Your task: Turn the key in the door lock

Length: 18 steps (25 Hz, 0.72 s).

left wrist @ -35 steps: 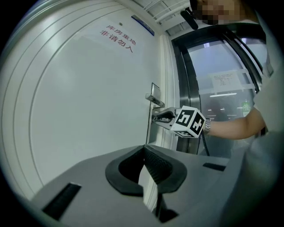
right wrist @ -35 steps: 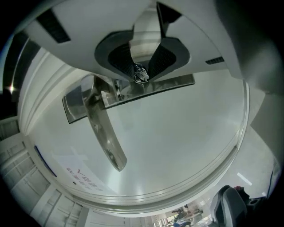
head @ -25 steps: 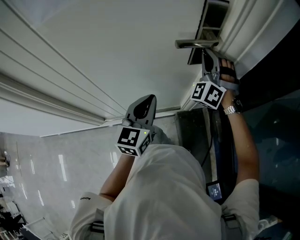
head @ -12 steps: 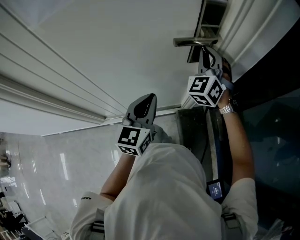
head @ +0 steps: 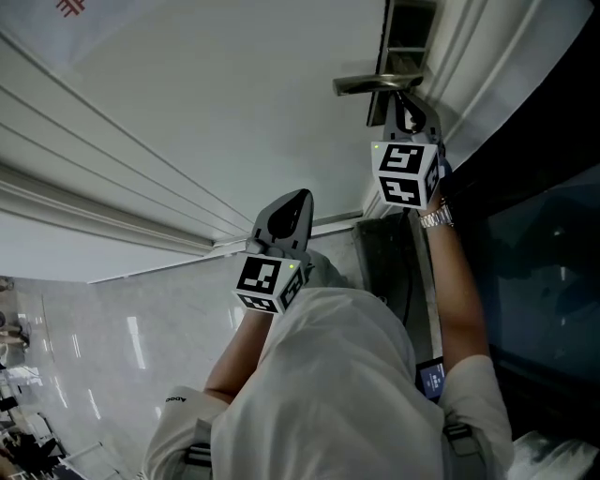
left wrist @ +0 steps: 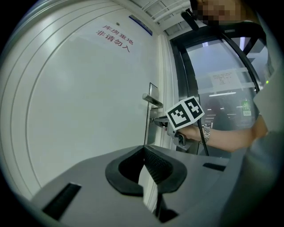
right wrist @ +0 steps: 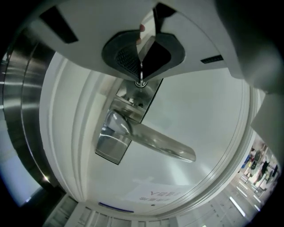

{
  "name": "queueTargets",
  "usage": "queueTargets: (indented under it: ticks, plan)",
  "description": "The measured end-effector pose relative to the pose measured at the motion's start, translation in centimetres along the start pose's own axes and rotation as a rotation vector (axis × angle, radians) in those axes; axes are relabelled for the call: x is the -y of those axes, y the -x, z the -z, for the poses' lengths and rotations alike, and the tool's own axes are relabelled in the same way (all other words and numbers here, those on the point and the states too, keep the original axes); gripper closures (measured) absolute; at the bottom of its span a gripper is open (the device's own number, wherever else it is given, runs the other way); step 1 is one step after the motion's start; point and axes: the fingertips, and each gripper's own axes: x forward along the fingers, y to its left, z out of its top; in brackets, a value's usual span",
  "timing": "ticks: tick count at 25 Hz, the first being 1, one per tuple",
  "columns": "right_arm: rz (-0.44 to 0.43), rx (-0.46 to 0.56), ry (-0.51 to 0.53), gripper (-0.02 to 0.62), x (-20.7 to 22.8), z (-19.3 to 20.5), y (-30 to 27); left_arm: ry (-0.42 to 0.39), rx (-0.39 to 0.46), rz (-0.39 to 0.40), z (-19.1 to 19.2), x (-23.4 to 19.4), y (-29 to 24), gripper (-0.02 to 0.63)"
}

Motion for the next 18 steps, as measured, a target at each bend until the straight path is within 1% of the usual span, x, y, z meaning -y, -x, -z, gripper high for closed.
queueTargets:
  ticks: [3,6,9,12,18]
  plan:
    - [-0.018,0.008,-0.1,0.584,0.12,0.05,0.01,0.001,-0.008,0.004,0.24,0.14,-0.07,0.597]
    - [-0.044,0.013,-0.207,0.584,0.19,0.03,-0.02,0.009,-0.013,-0.007,0.43,-0.19,0.03,0.597]
    - [-0.053,0.034,-0.301,0.584,0.38,0.25,-0.09,0.009,-0.019,-0.01,0.63,-0.34,-0.02,0.597]
    - [-0.072,0.061,-0.442,0.584,0.54,0.34,-0.06,0.011,-0.024,-0.011,0.79,-0.41,-0.03,0.597]
    - [-0.131,0.078,-0.74,0.584,0.73,0.44,-0.12,0.01,-0.02,-0.015,0.73,-0.65,-0.12,0.597]
